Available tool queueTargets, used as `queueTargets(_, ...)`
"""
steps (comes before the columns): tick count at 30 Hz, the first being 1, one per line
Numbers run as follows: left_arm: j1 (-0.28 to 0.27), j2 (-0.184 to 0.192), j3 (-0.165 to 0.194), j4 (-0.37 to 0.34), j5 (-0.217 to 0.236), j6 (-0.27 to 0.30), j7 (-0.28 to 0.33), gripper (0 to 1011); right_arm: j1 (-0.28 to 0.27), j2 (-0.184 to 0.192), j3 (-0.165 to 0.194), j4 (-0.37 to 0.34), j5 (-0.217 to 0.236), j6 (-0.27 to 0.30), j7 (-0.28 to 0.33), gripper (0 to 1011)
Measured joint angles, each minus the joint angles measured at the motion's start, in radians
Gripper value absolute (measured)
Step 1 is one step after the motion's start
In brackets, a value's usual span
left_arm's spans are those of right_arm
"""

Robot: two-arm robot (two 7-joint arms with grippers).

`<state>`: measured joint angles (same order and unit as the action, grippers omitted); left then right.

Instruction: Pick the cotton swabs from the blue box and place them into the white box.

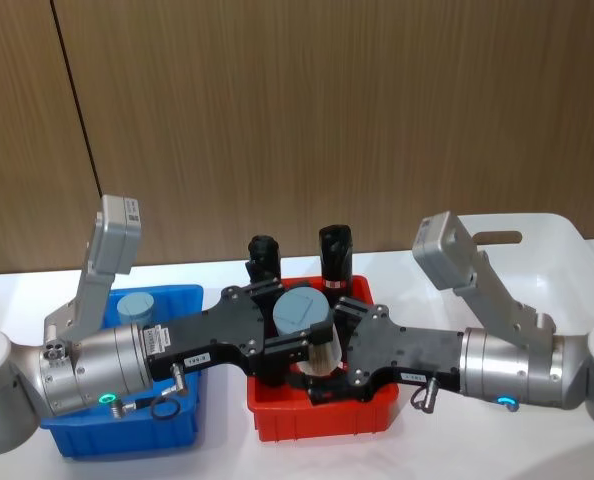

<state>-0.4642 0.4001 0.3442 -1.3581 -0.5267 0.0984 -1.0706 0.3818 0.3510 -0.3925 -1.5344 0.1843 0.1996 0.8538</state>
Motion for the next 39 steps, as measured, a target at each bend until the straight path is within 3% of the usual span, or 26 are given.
queueTargets(5,0.0,0.0,0.0,0.0,0.0,0.0,0.0,691,0.005,-0.004,-0.004,0.008,-0.004,-0.004,-0.017,884)
queueTargets(12,0.0,0.0,0.0,0.0,0.0,0.0,0.002,691,0.01,-0.007,-0.01,0.014,-0.009,-0.008,-0.027,669)
queueTargets(18,0.0,0.0,0.0,0.0,0.0,0.0,0.002,712,0.014,-0.007,-0.012,0.017,-0.009,-0.011,-0.034,653)
queueTargets(29,0.0,0.0,0.0,0.0,0.0,0.001,-0.001,1003,0.017,0.001,-0.011,0.014,0.0,-0.014,-0.048,653)
queueTargets(39,0.0,0.0,0.0,0.0,0.0,0.001,-0.001,1004,0.008,0.022,-0.001,0.006,0.022,-0.021,-0.073,653)
